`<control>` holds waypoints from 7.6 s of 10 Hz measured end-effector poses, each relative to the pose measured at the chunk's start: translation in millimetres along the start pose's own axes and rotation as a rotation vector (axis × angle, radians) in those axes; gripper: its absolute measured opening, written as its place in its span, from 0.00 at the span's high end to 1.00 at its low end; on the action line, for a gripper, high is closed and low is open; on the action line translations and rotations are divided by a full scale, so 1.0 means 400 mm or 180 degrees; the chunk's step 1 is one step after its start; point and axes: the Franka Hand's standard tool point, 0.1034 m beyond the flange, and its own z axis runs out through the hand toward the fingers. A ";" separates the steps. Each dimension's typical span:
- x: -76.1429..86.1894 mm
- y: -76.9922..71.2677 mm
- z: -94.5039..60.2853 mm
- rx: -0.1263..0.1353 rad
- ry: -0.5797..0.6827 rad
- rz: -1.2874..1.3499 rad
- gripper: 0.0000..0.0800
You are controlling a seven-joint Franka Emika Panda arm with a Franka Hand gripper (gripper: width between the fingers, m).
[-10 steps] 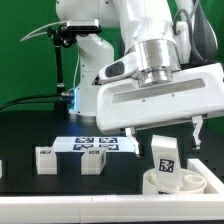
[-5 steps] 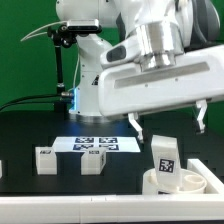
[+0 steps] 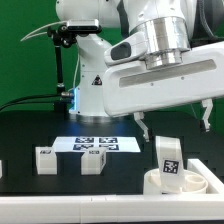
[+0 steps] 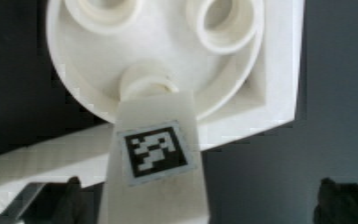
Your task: Assemble stool
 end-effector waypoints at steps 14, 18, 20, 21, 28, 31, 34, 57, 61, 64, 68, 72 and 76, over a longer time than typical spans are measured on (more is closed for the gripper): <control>0.059 -0.035 -0.006 0.0075 -0.1212 -0.1600 0.19; 0.065 -0.020 -0.004 0.0087 -0.1197 -0.2266 0.19; 0.067 -0.016 0.003 0.0156 -0.1222 -0.3192 0.19; 0.061 -0.009 0.016 0.0239 -0.1247 -0.3543 0.19; 0.044 0.003 0.071 0.0308 -0.1209 -0.3925 0.56; 0.044 0.001 0.071 0.0144 -0.1206 -0.3056 0.58; 0.053 0.003 0.078 -0.0006 -0.0930 -0.2077 0.58; 0.012 -0.093 0.099 -0.0483 -0.0460 0.5708 0.58; 0.008 -0.101 0.102 -0.0473 -0.0446 0.5685 0.58; 0.026 -0.104 0.071 -0.0336 -0.0586 0.4204 0.25; 0.035 -0.112 0.054 -0.0221 -0.0719 0.2890 0.19; 0.021 -0.127 0.059 -0.0109 -0.0803 0.1063 0.19; 0.008 -0.127 0.076 -0.0005 -0.0852 -0.0013 0.19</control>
Offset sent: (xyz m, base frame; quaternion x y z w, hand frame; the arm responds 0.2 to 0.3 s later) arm 0.0257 0.0189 -0.0032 -0.0139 -0.2541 -0.1979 0.9466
